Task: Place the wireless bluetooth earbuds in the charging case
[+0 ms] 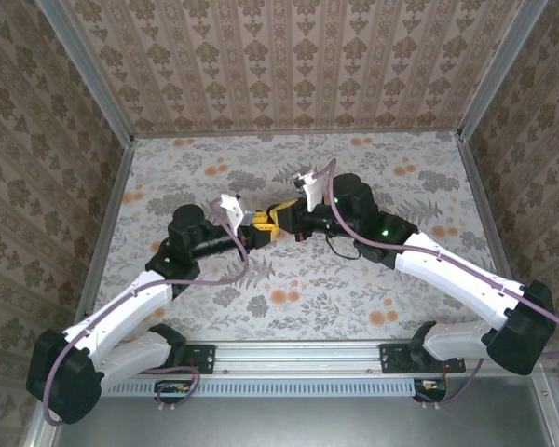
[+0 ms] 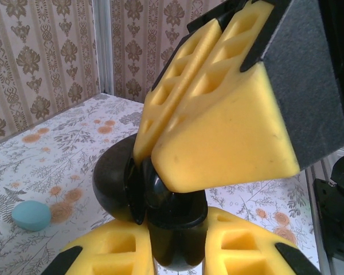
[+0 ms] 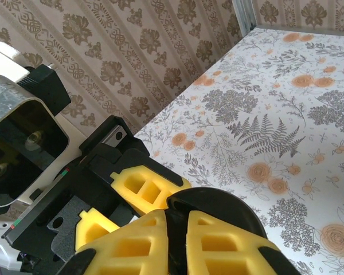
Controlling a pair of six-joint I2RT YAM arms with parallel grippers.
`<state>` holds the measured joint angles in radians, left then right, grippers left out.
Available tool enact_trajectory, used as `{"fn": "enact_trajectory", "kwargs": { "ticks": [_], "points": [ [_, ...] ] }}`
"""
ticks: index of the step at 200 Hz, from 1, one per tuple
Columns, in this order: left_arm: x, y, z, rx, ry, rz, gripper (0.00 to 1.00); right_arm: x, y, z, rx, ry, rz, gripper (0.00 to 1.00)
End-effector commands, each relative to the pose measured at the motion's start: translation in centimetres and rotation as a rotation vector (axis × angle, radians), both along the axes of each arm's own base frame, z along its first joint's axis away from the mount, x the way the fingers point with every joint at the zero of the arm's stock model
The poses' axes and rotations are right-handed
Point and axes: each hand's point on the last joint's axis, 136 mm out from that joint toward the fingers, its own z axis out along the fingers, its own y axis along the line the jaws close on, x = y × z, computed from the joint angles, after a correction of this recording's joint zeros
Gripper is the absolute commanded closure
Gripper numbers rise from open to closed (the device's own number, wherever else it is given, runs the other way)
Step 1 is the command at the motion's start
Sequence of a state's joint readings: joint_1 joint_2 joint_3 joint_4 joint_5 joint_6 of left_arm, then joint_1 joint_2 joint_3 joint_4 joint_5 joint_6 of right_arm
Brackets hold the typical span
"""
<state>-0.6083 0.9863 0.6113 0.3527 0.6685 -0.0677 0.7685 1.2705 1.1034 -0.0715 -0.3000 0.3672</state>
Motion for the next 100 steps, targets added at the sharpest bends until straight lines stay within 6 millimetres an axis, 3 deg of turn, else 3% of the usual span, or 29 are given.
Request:
{"fn": "enact_trajectory", "kwargs": {
  "ticks": [1, 58, 100],
  "points": [
    [-0.17, 0.15, 2.66, -0.061, -0.057, 0.006, 1.00, -1.02, -0.02, -0.48, -0.010, -0.002, 0.035, 0.86],
    [-0.22, 0.15, 2.72, -0.061, -0.059, 0.003, 1.00, -0.71, -0.63, -0.44, -0.010, -0.010, -0.003, 0.77],
    [-0.21, 0.12, 2.61, -0.057, -0.059, 0.002, 1.00, -0.69, -0.89, 0.26, 0.005, -0.020, -0.018, 0.76]
  ]
}}
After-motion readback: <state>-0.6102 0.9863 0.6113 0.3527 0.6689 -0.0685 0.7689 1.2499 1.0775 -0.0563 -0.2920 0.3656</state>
